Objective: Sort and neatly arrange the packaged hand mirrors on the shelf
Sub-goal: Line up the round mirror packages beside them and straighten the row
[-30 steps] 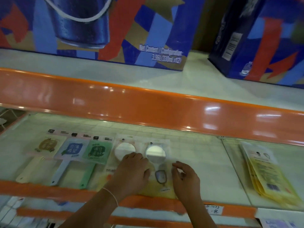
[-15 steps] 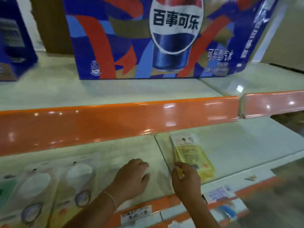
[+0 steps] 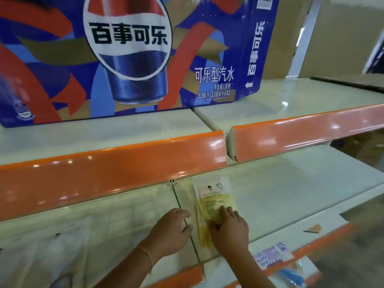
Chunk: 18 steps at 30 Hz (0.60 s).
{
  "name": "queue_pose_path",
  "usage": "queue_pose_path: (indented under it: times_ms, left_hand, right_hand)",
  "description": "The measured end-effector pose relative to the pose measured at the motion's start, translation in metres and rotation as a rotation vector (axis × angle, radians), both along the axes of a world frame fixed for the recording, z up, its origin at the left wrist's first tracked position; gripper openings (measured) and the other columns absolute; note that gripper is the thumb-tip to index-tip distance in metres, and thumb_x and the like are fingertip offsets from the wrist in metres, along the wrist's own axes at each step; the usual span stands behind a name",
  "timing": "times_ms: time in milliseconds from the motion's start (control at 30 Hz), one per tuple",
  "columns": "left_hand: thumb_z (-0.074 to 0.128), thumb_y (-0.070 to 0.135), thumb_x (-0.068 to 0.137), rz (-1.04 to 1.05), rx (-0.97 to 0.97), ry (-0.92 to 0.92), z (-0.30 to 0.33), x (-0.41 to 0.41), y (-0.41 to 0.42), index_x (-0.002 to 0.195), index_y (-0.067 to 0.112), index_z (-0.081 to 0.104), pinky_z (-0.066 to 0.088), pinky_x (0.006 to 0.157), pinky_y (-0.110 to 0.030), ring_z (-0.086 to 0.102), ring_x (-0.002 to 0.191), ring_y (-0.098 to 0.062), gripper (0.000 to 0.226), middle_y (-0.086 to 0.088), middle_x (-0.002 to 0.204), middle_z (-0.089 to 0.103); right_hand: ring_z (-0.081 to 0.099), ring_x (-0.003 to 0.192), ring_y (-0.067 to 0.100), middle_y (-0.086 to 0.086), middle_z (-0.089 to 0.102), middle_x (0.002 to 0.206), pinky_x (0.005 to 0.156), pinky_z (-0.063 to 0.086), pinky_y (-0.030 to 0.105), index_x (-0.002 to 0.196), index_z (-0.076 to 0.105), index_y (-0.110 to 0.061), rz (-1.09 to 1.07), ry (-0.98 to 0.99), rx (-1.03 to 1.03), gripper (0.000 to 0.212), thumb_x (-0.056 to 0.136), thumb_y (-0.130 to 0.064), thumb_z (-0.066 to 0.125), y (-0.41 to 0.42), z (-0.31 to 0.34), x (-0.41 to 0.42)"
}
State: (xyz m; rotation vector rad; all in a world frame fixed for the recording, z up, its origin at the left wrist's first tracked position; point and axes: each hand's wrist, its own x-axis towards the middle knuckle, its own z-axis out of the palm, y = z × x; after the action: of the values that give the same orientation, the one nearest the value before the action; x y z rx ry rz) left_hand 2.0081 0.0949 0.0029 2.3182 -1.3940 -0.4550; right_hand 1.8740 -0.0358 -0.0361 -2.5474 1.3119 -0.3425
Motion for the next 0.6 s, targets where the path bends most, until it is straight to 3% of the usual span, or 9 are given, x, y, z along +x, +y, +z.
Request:
queue_pose_path:
  times_ms: [267,400,467,500,600]
  left_hand:
    - [0.046,0.041,0.096,0.052,-0.092,0.014,0.003,-0.01,0.003,0.132,0.024,0.051,0.036,0.102,-0.02,0.047,0.121,-0.008,0.04,0.008,0.132,0.049]
    - [0.051,0.04,0.095,0.119,-0.166,0.117,0.006,-0.009,0.017,0.126,0.026,0.056,0.042,0.097,-0.021,0.051,0.114,-0.005,0.035,0.012,0.124,0.054]
    - [0.055,0.035,0.094,0.179,-0.223,0.204,0.009,-0.008,0.022,0.115,0.027,0.062,0.046,0.093,-0.022,0.055,0.105,-0.003,0.024,0.015,0.114,0.058]
    - [0.056,0.031,0.094,0.214,-0.256,0.268,0.011,-0.008,0.024,0.108,0.029,0.063,0.047,0.092,-0.022,0.057,0.102,-0.003,0.016,0.016,0.108,0.06]
    - [0.054,0.029,0.096,0.343,-0.342,0.551,0.018,-0.007,0.03,0.093,0.031,0.063,0.051,0.091,-0.03,0.064,0.098,-0.011,0.01,0.008,0.101,0.068]
  right_hand:
    - [0.065,0.088,0.022,-0.003,0.069,0.09,0.082,0.042,0.032,0.099,0.065,-0.023,0.083,-0.151,-0.045,0.031,0.087,-0.038,0.041,0.002,0.017,-0.007]
    - [0.065,0.082,0.026,0.002,0.072,0.089,0.07,0.049,0.03,0.106,0.068,-0.024,0.056,-0.212,0.031,0.028,0.097,-0.034,0.043,0.003,0.04,-0.006]
    - [0.06,0.063,0.025,-0.001,0.064,0.064,0.055,0.045,0.03,0.079,0.066,-0.03,0.035,-0.306,0.073,0.026,0.098,-0.032,0.047,0.008,0.051,-0.004]
    - [0.053,0.053,0.023,-0.004,0.054,0.051,0.049,0.039,0.028,0.064,0.055,-0.03,0.017,-0.362,0.08,0.034,0.098,-0.03,0.049,0.012,0.055,-0.003]
    - [0.036,0.042,0.013,-0.004,0.037,0.041,0.044,0.028,0.025,0.052,0.04,-0.019,0.039,-0.517,0.226,0.047,0.097,-0.029,0.05,0.024,0.067,0.001]
